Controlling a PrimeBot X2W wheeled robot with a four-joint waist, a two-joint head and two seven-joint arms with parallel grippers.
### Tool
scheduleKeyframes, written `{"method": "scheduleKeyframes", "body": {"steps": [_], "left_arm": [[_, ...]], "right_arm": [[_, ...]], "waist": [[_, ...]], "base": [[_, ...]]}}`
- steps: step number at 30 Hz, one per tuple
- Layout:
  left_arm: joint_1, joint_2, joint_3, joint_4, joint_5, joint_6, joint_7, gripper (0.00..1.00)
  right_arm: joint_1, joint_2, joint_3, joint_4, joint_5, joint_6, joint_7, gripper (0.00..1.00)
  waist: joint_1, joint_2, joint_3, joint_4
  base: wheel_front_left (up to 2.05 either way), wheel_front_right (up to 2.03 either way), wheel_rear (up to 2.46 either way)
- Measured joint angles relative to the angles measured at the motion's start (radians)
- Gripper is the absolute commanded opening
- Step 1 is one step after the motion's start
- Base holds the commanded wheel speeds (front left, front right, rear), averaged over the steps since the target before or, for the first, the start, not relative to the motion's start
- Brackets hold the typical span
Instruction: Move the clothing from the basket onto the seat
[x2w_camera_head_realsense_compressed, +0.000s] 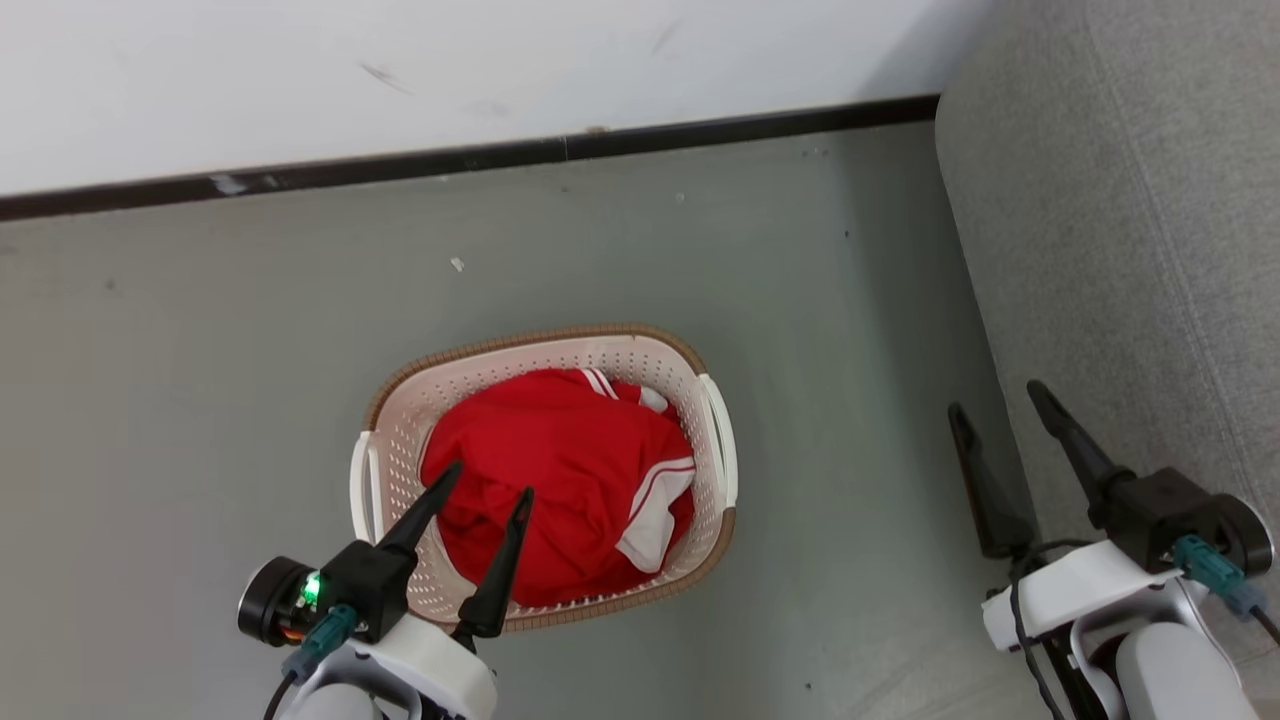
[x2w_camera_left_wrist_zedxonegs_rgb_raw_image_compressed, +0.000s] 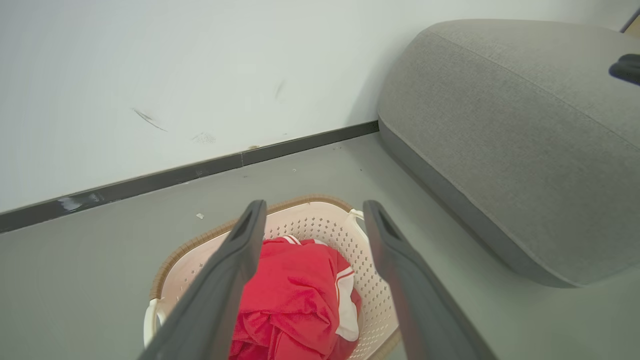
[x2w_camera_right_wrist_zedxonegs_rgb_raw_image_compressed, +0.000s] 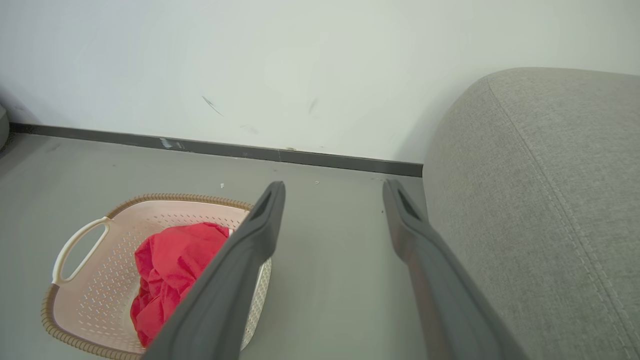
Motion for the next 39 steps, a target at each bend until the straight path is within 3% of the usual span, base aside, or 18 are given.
{"method": "scheduleKeyframes", "body": {"steps": [21,39], "left_arm": [[-0.273,0.035,-0.031,0.181,0.069,0.000,0.100,1.00],[-0.440,0.049,0.025,0.310,0.059,0.004,0.161,1.00]], "right_arm": [[-0.114,0.003,0.002,-0.035,-0.003,0.000,0.000,1.00],[-0.212,0.006,0.045,-0.058,0.007,0.000,0.000,1.00]], "waist": [[-0.0001,0.0000,0.231,-0.044],[-0.0001,0.0000,0.393,-0.092]], "base": [[0.00,0.00,0.00],[0.00,0.00,0.00]]}}
